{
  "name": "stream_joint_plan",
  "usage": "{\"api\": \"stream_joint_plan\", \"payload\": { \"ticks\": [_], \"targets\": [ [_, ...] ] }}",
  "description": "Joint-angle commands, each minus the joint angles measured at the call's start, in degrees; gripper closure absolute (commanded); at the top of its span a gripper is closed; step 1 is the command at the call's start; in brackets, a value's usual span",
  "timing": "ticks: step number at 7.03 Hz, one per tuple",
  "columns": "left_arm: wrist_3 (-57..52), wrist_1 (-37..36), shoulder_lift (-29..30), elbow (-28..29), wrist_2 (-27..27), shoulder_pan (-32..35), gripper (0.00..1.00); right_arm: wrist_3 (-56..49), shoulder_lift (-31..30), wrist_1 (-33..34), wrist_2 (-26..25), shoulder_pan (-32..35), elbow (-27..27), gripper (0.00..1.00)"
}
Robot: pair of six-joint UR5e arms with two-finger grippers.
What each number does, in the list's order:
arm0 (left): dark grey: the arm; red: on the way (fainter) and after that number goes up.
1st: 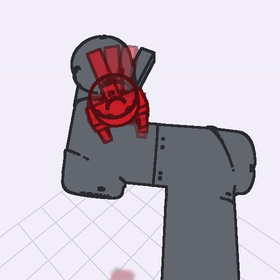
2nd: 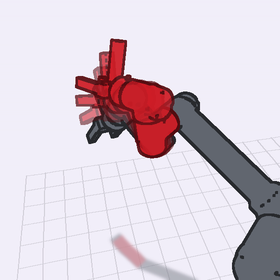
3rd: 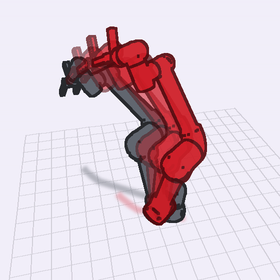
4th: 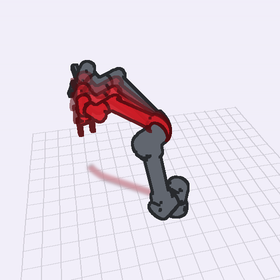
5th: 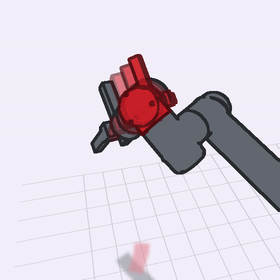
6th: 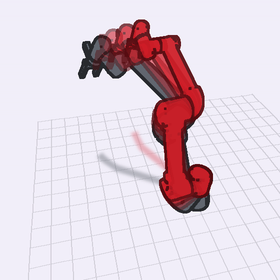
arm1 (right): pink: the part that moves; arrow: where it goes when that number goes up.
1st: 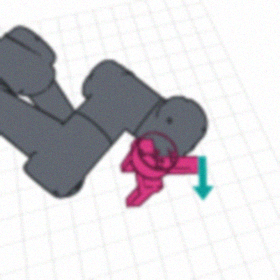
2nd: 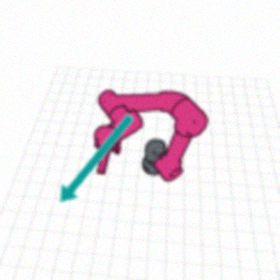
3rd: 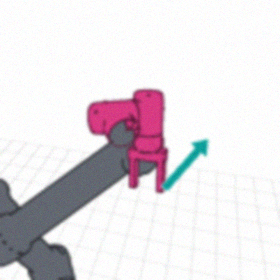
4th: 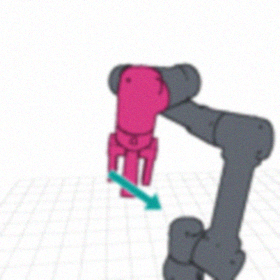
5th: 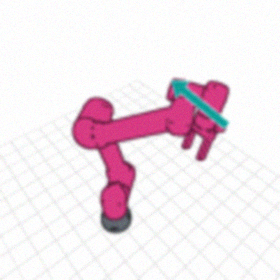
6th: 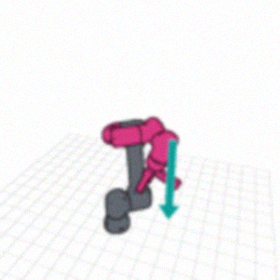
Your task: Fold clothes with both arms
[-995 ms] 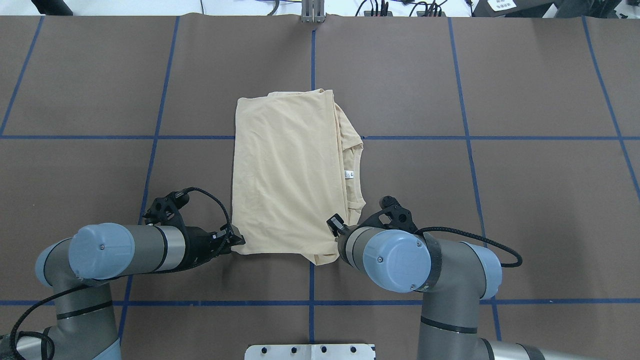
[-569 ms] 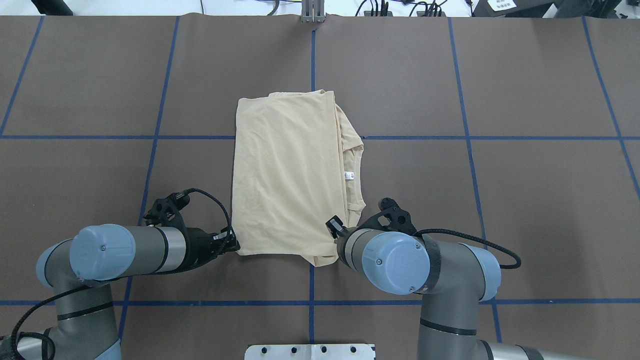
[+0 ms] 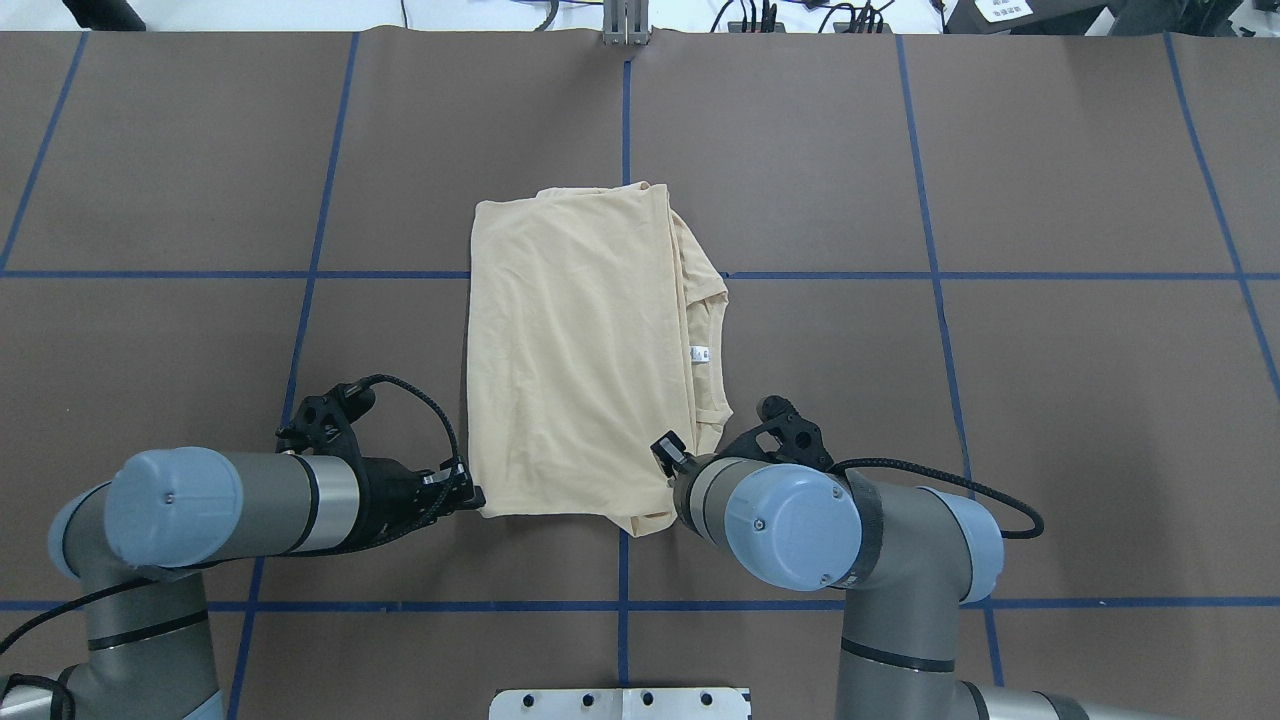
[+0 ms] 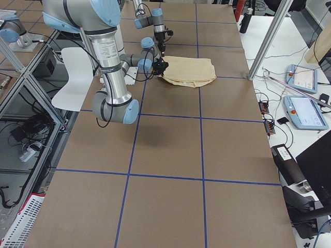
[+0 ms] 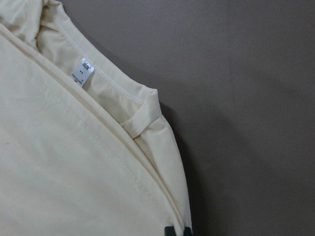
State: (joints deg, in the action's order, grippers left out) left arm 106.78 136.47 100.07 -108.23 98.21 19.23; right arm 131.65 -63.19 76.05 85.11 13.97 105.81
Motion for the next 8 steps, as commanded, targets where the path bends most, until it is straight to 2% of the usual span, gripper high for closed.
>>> {"api": "stream_joint_plan", "payload": {
  "ticks": [1, 2, 3, 4, 5, 6, 8],
  "targets": [
    [0.27, -1.99, -4.85, -10.63, 1.63, 0.01, 1.00, 0.62, -4.54, 2.93, -0.65, -2.08, 9.35, 1.00],
    [2.10, -3.39, -5.23, -13.04, 2.94, 0.01, 1.00, 2.19, -4.93, 9.83, -0.48, -3.06, 16.03, 1.00],
    [2.38, -5.06, -4.88, -16.19, 3.82, 0.01, 1.00, 2.55, -3.62, 15.82, -0.21, -3.51, 20.45, 1.00],
    [1.51, -8.99, -3.23, -16.49, 7.14, 1.41, 1.00, 1.34, -2.31, 15.97, 0.05, -2.21, 19.36, 1.00],
    [-2.67, -9.38, -1.73, -14.57, 7.86, 6.73, 1.00, -2.85, 0.84, 13.97, 0.40, 2.85, 14.83, 1.00],
    [-9.33, -9.56, 1.85, -8.90, 8.13, 10.96, 1.00, -5.68, 3.57, 11.86, 4.93, 7.69, 9.04, 1.00],
    [-14.82, -9.04, 12.12, 6.38, 9.36, 16.96, 1.00, -13.04, 7.97, 5.97, 13.73, 14.40, -3.52, 1.00]
  ]
}}
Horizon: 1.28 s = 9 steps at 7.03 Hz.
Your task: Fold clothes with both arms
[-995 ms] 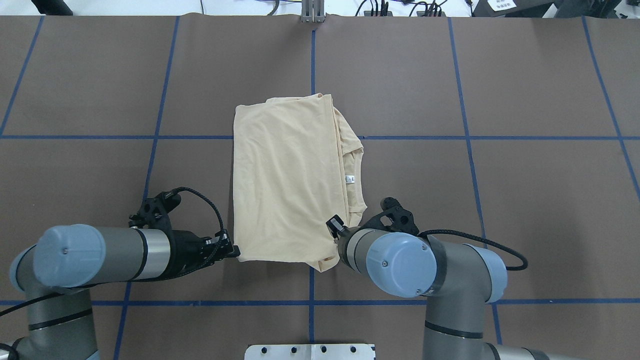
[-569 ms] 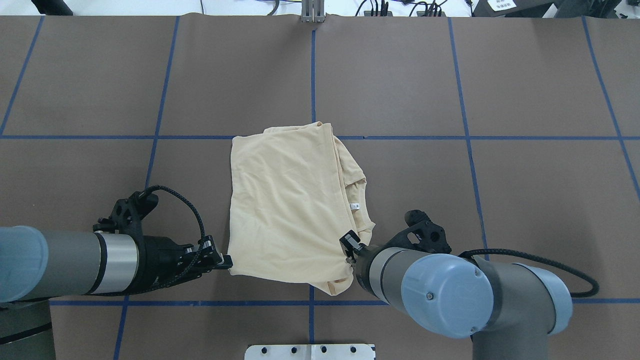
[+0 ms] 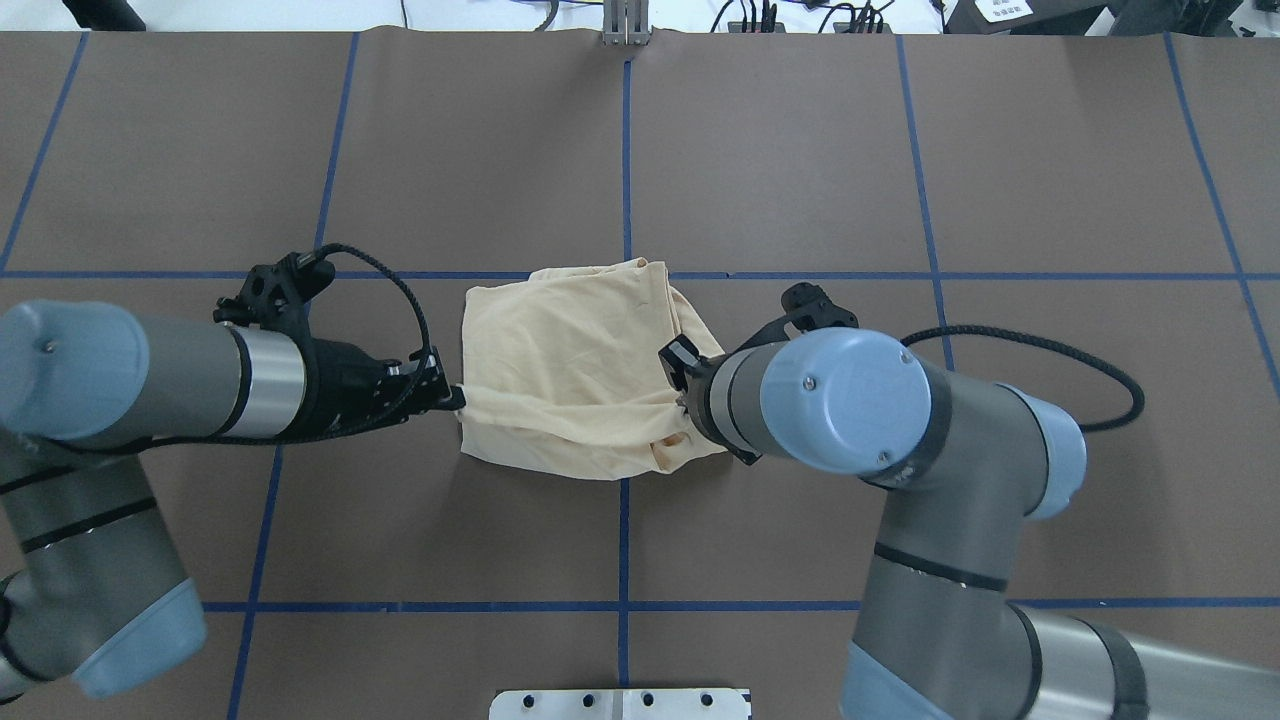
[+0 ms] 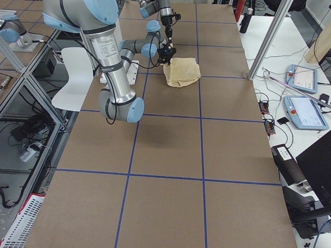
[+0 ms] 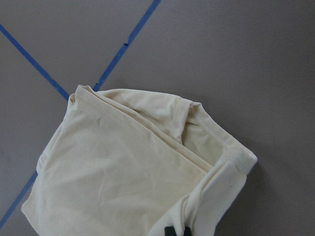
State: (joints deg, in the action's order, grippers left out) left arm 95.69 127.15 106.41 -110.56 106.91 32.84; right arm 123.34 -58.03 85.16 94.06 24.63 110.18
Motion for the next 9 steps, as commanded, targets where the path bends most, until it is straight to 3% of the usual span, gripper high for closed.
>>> {"api": "stream_joint_plan", "payload": {
  "ticks": [1, 3, 4, 5, 6, 8, 9],
  "targets": [
    [-5.15, 0.64, 8.18, 13.04, 0.58, 5.11, 1.00, -7.12, 5.36, -4.81, 6.30, 5.41, -12.92, 1.00],
    [-9.27, 2.47, 11.70, 21.56, 0.49, 8.71, 1.00, -13.00, 10.71, -6.48, 10.95, 9.19, -23.98, 1.00],
    [-9.73, 8.14, 14.59, 30.05, 0.15, 10.56, 0.81, -17.47, 14.40, -14.50, 14.19, 13.12, -35.45, 0.87],
    [-12.34, 13.51, 17.05, 37.88, 0.14, 13.45, 0.38, -24.39, 20.27, -19.63, 15.36, 16.64, -47.13, 0.01],
    [-14.02, 14.00, 17.43, 38.22, 0.23, 14.78, 0.00, -27.50, 21.98, -19.68, 18.41, 20.16, -49.34, 0.00],
    [-14.48, 14.26, 17.43, 38.05, 1.01, 16.37, 0.00, -31.54, 21.82, -19.59, 21.60, 24.22, -49.45, 0.00],
    [-16.57, 13.92, 17.08, 37.26, 5.28, 18.29, 0.00, -34.80, 20.69, -19.42, 25.17, 27.37, -49.36, 0.00]
  ]
}}
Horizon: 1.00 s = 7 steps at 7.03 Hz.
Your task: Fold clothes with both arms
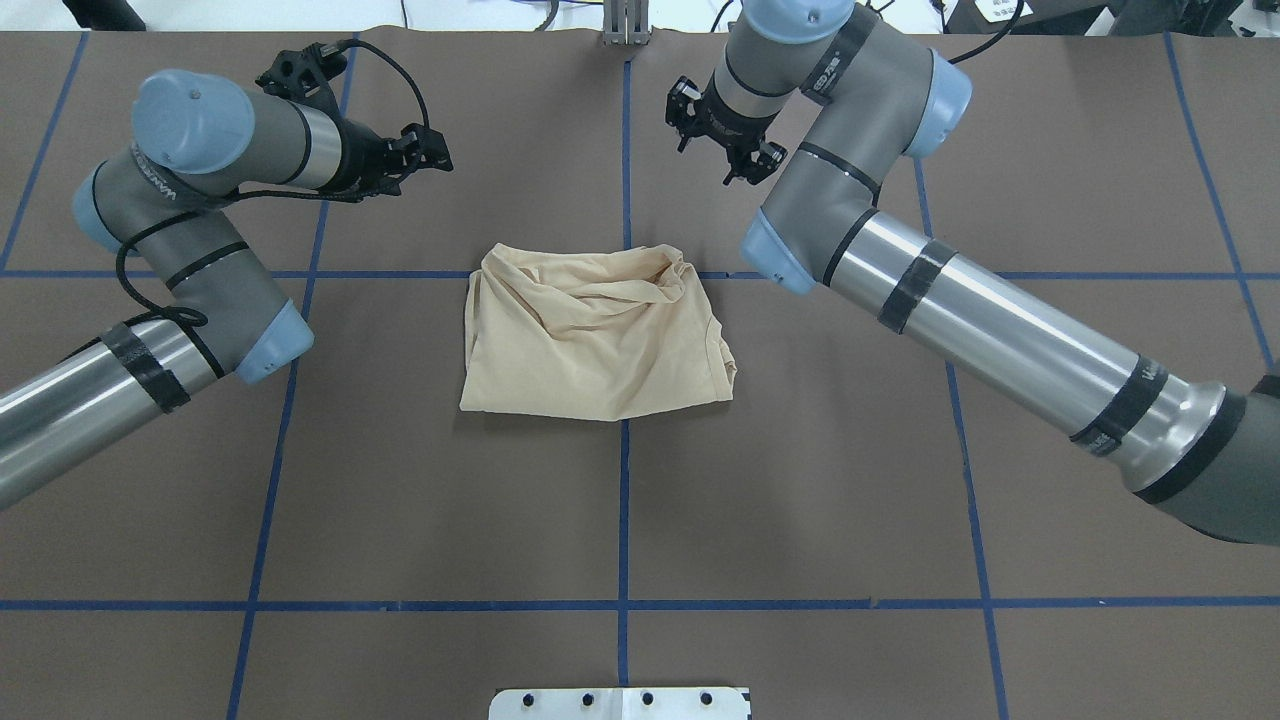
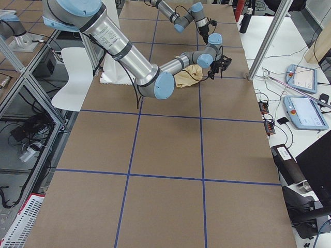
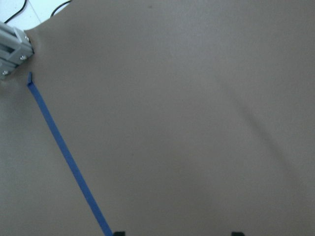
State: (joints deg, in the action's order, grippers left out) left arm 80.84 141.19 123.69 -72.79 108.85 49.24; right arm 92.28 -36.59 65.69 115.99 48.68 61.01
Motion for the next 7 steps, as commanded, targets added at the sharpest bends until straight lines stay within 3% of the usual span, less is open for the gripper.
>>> {"api": "stream_joint_plan", "payload": {
  "ticks": [1, 4, 6, 7],
  "targets": [
    [-8.35, -0.56, -1.50, -2.42, 7.91, 5.48, 0.00, -8.90, -3.46, 0.23, 7.10, 6.66, 0.60, 0.00],
    [-31.02, -0.91, -10.89, -6.92, 16.18, 15.14, 0.00, -43.89, -17.51, 10.73, 9.15, 16.23, 11.20, 0.00],
    [-50.42, -3.09, -16.95, -6.92, 26.10, 26.45, 0.00, -64.84, -24.19, 16.04, 15.82, 27.55, 13.08, 0.00],
    [-62.44, -3.81, -22.82, -6.84, 27.20, 31.13, 0.00, -72.86, -27.97, 16.40, 17.41, 32.92, 13.08, 0.00]
  ]
}}
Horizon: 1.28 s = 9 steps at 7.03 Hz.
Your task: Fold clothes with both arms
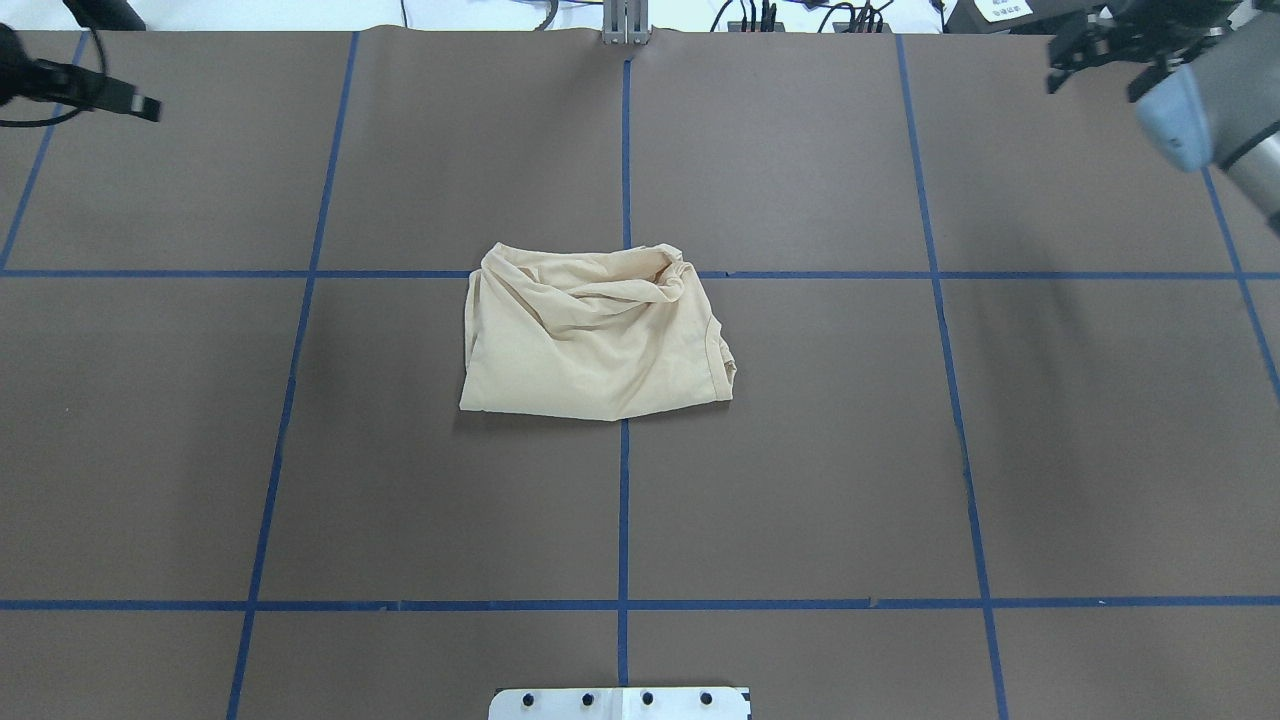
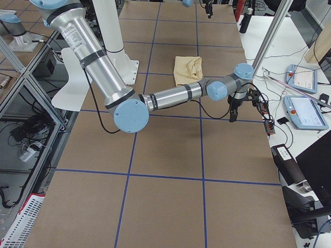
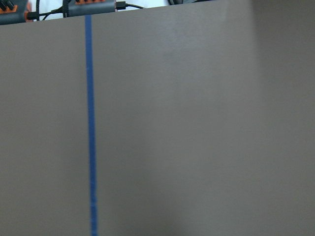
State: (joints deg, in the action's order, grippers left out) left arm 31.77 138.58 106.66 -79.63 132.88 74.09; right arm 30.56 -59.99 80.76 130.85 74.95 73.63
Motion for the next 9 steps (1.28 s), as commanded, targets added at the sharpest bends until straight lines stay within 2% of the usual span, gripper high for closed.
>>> {"api": "stream_joint_plan", "payload": {
  "ticks": [1, 2, 3, 4, 5, 7, 9],
  "targets": [
    [-22.63, -3.99, -8.20, 0.52, 3.18, 8.94, 0.00, -20.36, -7.56, 3.85, 2.66, 9.32, 0.20, 0.00],
    [-27.85, -10.54, -8.22, 0.01, 3.27, 11.58, 0.00, -28.03, -8.64, 6.49, 2.31, 10.82, -0.32, 0.00],
    [-32.78, -16.35, -7.78, -0.17, 3.35, 13.95, 0.00, -30.02, -8.74, 9.64, 2.57, 13.19, 0.28, 0.00],
    [-33.35, -24.50, -7.35, -3.13, 3.35, 15.02, 0.00, -32.04, -10.13, 10.72, 2.92, 14.25, 0.81, 0.00],
    [-33.70, -25.02, -8.12, -2.73, 3.01, 15.12, 0.00, -36.76, -10.93, 10.99, 3.36, 14.26, 0.56, 0.00],
    [-33.10, -25.20, -13.03, -9.73, 4.05, 15.74, 0.00, -37.60, -10.06, 10.99, 3.10, 13.21, -0.68, 0.00],
    [-33.09, -24.33, -14.80, -11.15, 4.84, 15.73, 0.00, -37.07, -9.62, 10.91, 3.10, 12.95, -0.07, 0.00]
  ]
}}
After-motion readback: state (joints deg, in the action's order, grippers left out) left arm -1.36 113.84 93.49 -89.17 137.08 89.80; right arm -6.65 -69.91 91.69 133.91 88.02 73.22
